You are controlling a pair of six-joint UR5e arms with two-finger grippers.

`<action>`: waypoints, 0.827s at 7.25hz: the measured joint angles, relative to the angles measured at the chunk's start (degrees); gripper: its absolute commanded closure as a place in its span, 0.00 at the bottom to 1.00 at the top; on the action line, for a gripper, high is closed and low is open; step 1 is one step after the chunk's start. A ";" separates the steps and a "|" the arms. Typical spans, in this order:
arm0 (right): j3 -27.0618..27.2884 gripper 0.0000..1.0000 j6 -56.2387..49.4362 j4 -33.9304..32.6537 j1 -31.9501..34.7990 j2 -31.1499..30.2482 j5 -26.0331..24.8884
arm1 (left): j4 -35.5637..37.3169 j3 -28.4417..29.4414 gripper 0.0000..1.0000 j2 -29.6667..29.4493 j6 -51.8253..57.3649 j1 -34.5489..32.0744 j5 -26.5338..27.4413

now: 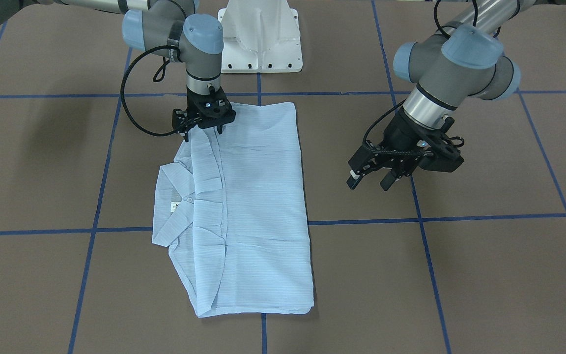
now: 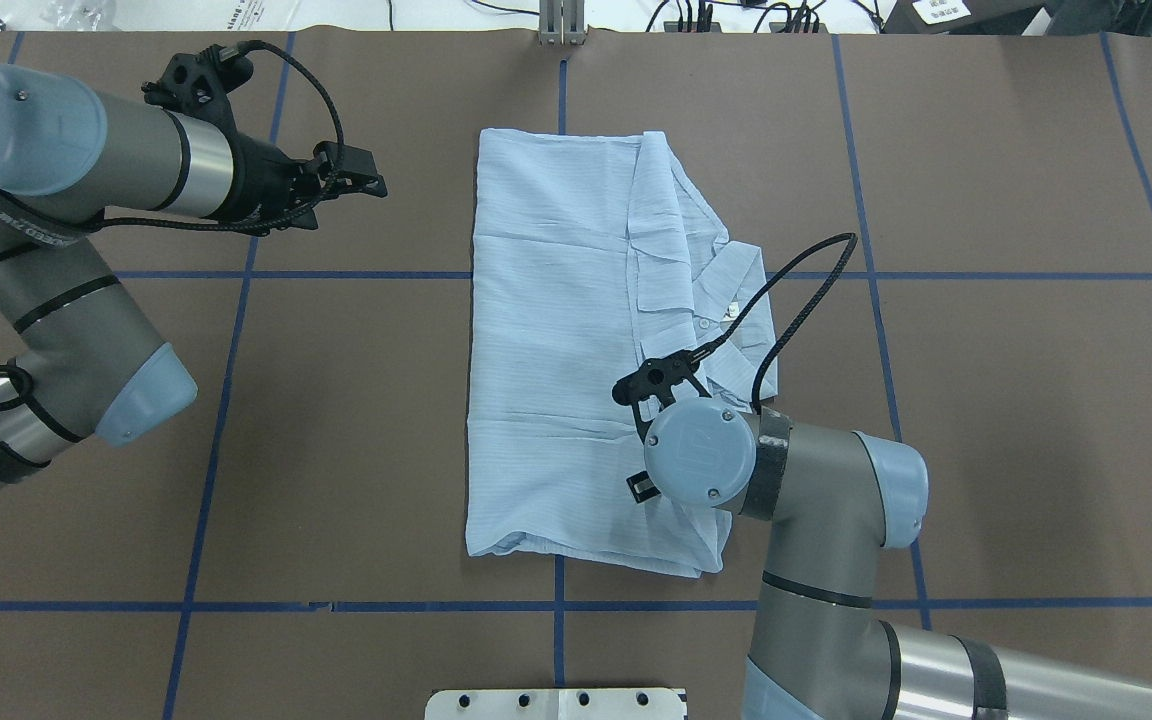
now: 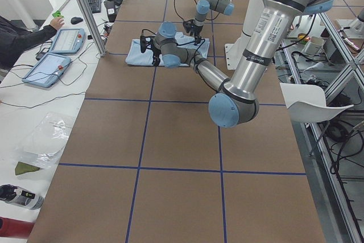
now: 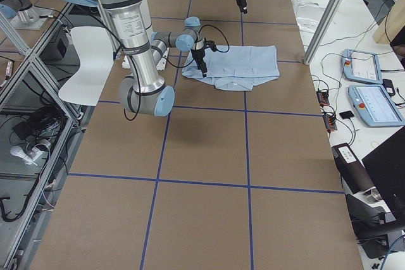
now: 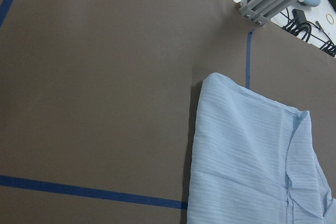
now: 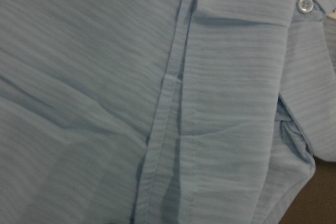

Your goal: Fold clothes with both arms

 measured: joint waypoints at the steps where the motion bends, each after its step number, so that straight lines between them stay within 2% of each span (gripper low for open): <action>1: -0.06 0.00 0.00 -0.10 -0.03 -0.08 0.30 | 0.00 0.06 0.00 -0.16 -0.06 0.11 0.02; 6: 0.02 0.00 -0.54 -0.42 0.33 -0.74 1.07 | 0.00 0.15 0.00 -0.55 -0.22 0.41 0.01</action>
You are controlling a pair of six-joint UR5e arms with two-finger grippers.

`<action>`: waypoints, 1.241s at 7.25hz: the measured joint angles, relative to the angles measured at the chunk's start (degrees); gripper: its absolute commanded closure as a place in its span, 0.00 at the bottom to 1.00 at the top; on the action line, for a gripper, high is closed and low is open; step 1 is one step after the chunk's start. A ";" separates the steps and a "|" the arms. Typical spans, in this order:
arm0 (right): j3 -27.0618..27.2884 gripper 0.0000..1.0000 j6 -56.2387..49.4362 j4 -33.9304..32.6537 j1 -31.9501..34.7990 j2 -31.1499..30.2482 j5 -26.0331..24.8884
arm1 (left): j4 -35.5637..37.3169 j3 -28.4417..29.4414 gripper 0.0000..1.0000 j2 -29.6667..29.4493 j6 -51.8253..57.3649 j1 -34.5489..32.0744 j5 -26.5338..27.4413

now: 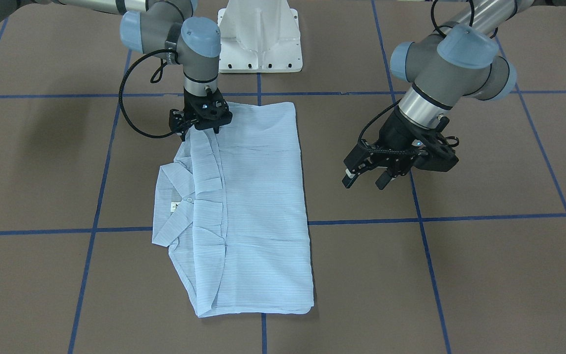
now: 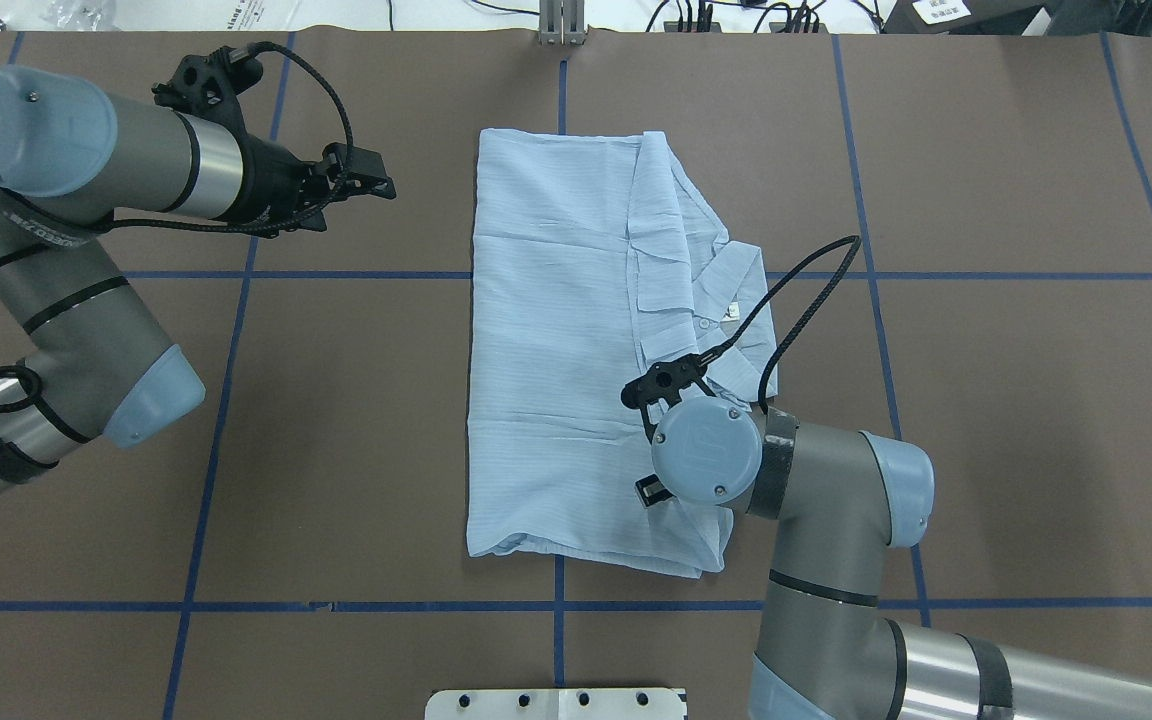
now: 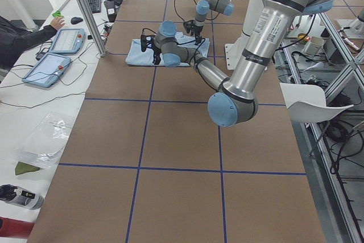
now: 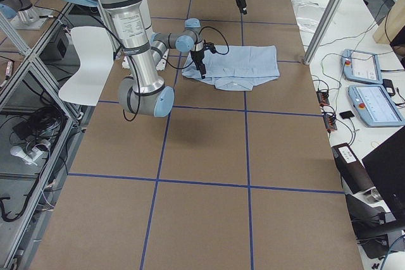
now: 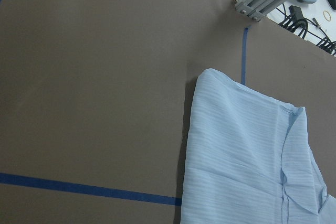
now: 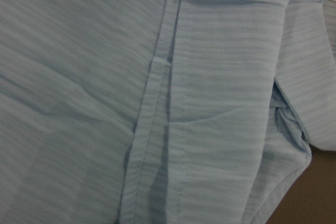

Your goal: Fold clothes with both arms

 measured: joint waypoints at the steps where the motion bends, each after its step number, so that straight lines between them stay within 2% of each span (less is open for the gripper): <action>1: 0.07 0.00 -0.61 -0.03 0.26 -0.08 0.01 | 0.02 0.00 0.00 -0.02 -0.02 0.00 0.00; 9: 2.35 0.00 -5.17 -0.01 4.02 -4.10 1.34 | 0.06 0.76 0.00 -1.25 -0.12 0.78 0.03</action>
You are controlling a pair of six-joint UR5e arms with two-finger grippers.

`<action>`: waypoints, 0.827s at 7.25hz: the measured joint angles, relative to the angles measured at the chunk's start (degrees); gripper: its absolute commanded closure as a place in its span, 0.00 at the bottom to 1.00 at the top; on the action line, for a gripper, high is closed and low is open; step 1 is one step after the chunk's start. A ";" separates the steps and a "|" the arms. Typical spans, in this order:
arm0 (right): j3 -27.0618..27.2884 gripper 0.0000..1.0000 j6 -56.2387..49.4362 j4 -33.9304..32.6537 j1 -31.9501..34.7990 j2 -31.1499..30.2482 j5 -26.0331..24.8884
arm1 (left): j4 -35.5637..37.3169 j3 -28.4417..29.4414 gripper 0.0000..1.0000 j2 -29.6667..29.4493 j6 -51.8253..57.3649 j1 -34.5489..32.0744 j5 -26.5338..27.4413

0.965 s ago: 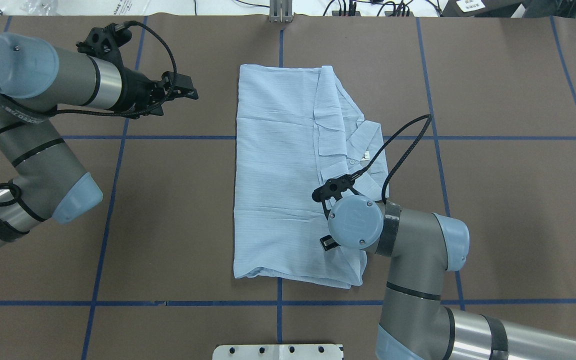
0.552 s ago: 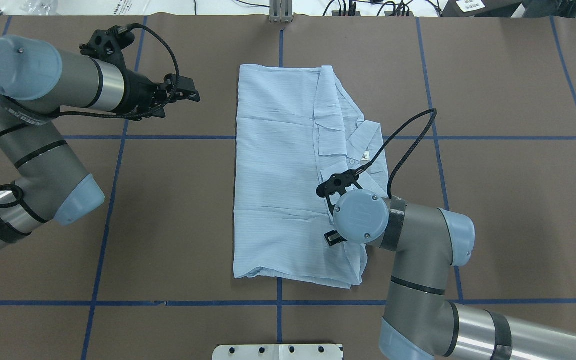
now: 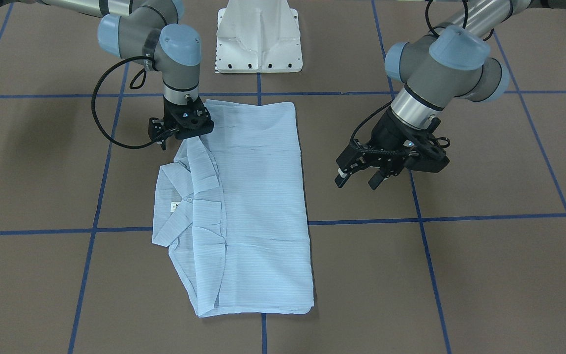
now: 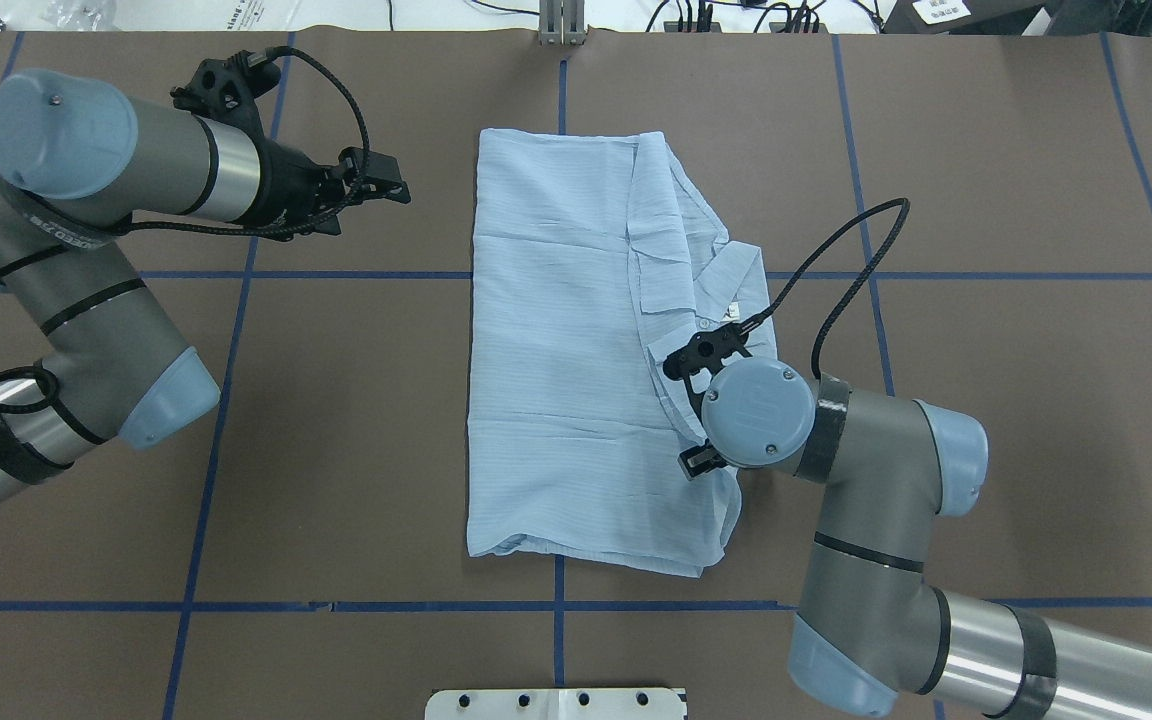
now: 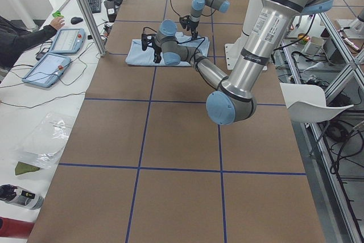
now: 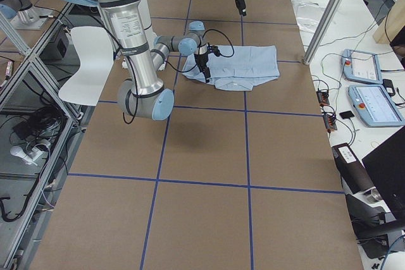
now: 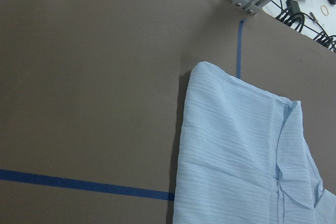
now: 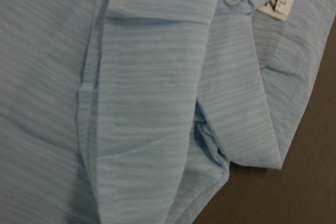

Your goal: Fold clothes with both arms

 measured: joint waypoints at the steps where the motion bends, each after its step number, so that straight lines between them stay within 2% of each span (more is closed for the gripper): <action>1: 0.91 0.00 -0.85 0.02 0.64 -1.35 0.29 | 0.00 0.17 0.00 -0.14 0.00 0.01 0.00; 6: 5.91 0.00 -3.81 0.56 4.94 -7.81 1.58 | -0.04 0.59 0.00 -0.88 -0.09 0.10 0.00</action>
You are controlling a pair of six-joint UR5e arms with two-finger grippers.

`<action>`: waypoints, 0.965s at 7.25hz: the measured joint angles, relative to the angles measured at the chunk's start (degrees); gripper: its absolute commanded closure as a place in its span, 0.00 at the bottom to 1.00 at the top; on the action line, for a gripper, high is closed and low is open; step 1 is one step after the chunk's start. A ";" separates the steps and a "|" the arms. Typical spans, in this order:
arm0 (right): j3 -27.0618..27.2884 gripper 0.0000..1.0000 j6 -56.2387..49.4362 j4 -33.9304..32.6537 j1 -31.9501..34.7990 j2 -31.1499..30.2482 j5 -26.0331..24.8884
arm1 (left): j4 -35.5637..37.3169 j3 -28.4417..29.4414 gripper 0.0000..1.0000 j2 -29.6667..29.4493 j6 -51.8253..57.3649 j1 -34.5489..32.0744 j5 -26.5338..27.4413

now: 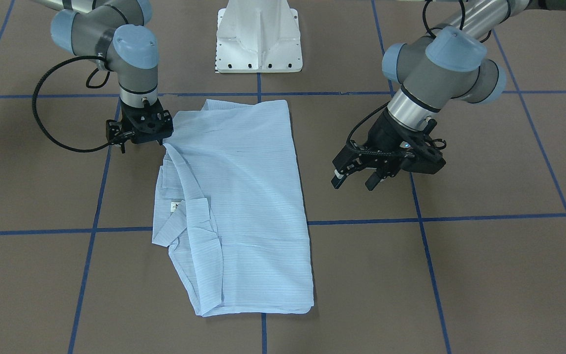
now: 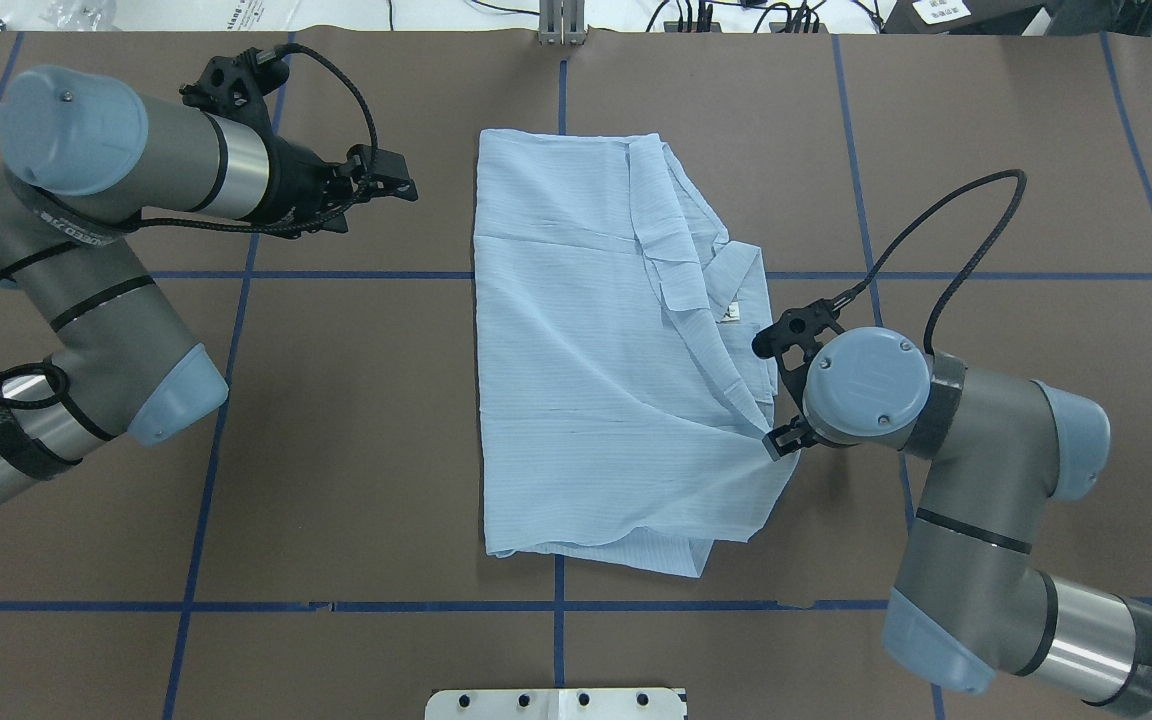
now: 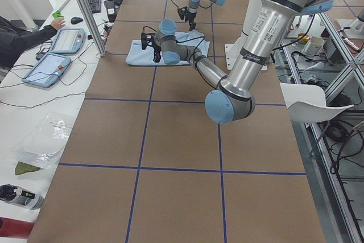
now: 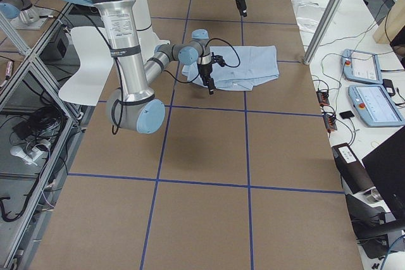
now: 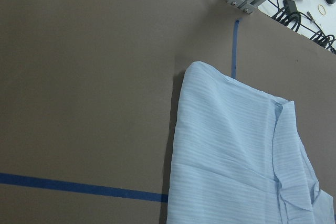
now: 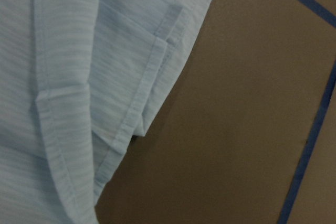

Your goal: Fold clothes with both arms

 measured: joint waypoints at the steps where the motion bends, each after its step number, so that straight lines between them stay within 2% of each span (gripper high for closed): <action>1: 1.58 0.00 -0.21 0.08 1.53 1.15 1.04 | 0.04 -0.02 0.00 -0.22 0.00 0.00 0.00; 3: 2.07 0.00 -0.05 0.21 3.78 5.27 2.16 | 0.07 -0.15 0.00 -0.34 -0.04 0.00 0.06; 4: 0.43 0.00 -0.01 0.99 4.51 7.77 2.33 | 0.07 -0.16 0.00 -0.37 0.00 0.00 0.10; 7: -11.56 0.00 0.15 10.94 4.86 12.80 2.37 | 0.01 -0.07 0.00 -0.29 0.24 -0.01 0.39</action>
